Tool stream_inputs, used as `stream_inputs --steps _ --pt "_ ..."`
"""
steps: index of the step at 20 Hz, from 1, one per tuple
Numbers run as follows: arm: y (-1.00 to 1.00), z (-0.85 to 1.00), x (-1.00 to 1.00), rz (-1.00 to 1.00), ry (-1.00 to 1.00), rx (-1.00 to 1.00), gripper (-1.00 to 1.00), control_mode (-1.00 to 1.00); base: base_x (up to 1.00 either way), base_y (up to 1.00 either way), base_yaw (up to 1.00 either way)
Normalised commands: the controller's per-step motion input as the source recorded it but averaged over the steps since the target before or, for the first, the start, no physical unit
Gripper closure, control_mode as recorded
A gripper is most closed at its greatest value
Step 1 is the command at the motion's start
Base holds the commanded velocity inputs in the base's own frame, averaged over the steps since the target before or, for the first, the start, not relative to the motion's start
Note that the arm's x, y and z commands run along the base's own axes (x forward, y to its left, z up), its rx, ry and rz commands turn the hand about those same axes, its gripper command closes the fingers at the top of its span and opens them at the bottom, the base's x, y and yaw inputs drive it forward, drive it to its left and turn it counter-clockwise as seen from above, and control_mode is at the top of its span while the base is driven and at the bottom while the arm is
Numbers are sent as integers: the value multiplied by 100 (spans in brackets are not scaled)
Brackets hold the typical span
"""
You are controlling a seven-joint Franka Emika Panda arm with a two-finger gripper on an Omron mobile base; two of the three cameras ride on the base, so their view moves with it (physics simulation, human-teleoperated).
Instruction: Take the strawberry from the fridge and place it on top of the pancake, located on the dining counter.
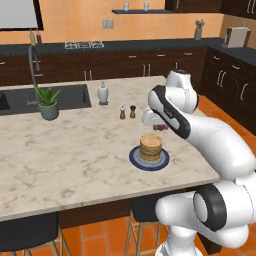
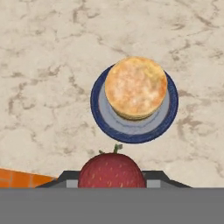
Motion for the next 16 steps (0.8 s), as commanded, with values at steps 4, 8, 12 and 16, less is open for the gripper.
stream_inputs --steps 4,8,12,16 --pt "0 -42 54 0 5 -4 100 -100 0 0 0" --pt "0 -42 53 0 6 -4 100 -100 0 0 0" --pt "0 -31 26 0 0 -5 100 -100 0 0 0" --pt "0 -24 37 0 0 -4 100 -100 0 0 0"
